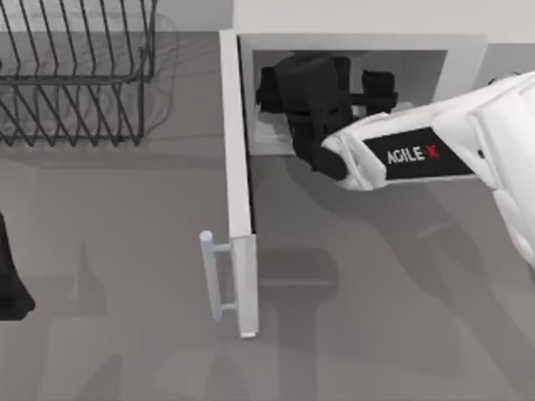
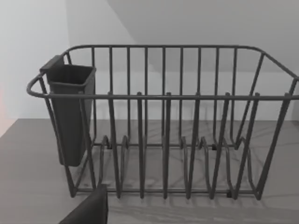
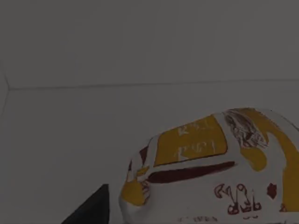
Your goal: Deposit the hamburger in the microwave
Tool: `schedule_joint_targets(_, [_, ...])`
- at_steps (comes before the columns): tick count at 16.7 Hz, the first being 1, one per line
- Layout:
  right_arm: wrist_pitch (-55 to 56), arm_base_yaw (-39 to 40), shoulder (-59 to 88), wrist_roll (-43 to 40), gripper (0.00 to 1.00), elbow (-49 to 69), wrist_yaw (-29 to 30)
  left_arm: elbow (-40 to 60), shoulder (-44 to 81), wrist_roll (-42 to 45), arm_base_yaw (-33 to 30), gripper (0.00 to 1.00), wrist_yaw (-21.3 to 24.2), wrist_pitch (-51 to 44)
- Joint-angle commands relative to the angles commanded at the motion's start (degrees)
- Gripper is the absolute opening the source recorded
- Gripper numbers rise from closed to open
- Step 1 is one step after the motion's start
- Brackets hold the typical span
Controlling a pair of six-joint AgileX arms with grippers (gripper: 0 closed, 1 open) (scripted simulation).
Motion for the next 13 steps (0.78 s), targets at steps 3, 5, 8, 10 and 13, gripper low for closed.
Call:
schedule_joint_targets(3, [2.90,3.70,-5.24,2.49,1.00,-10.94,3.34,0.00,0.00,0.00,0.00,1.00,0.00,0.00])
schedule_joint_targets(5, [5.11,6.56,-9.60,4.29,1.00,-20.32,5.84,0.00,0.00,0.00,0.00,1.00,0.00,0.00])
schedule_joint_targets(8, [8.31,10.69,-15.91,6.95,1.00,-32.48,9.30,0.00,0.00,0.00,0.00,1.00,0.00,0.00])
schedule_joint_targets(10, [10.02,12.92,-18.82,8.46,1.00,-37.63,11.13,0.00,0.00,0.00,0.00,1.00,0.00,0.00])
schedule_joint_targets(13, [11.40,14.59,-20.88,9.61,1.00,-40.83,12.56,0.00,0.00,0.00,0.00,1.00,0.00,0.00])
